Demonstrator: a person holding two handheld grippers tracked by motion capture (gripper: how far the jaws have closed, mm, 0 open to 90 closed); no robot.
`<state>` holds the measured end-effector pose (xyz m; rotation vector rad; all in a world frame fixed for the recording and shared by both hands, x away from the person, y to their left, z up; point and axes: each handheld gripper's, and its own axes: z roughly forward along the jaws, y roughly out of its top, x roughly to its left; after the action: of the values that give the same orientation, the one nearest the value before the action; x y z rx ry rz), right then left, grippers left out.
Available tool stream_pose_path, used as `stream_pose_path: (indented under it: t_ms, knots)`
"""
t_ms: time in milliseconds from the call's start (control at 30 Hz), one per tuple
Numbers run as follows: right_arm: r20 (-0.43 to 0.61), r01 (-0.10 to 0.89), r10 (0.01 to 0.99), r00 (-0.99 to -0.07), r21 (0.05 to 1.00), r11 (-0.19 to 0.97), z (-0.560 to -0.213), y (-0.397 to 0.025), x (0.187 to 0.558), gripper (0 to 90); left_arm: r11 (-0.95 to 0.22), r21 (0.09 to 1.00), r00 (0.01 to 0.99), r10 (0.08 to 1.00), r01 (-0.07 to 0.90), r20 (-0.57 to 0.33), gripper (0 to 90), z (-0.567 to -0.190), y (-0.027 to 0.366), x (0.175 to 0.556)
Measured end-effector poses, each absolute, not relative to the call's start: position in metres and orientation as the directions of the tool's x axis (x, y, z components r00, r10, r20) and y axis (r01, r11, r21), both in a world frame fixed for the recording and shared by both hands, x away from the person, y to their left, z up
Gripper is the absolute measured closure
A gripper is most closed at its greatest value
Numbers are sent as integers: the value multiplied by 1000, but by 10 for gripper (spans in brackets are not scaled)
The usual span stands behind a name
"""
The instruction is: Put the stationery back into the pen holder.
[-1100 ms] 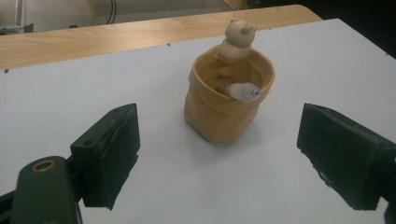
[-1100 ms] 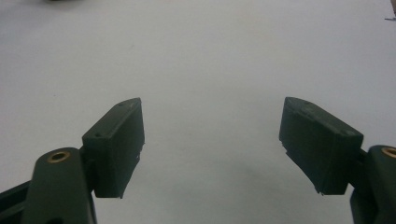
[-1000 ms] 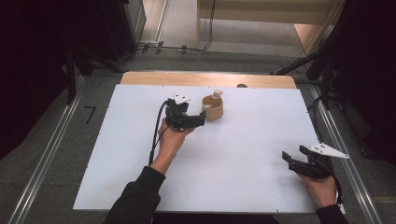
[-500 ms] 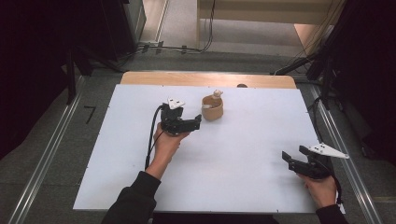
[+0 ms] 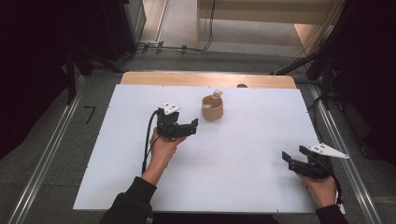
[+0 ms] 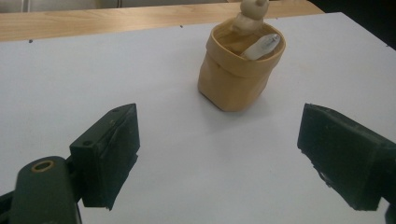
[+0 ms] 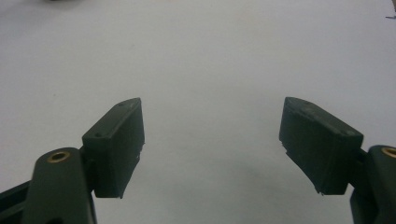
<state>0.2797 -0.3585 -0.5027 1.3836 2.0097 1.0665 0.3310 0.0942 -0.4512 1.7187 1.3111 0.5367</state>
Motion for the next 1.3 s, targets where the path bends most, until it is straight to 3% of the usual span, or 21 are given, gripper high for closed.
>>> stream_pose_path:
  t_ms: [1300]
  knots:
    - [46, 553, 924, -380, 811, 188, -501, -359, 278, 198, -54, 823, 302, 942, 565, -145, 135, -479, 137, 282]
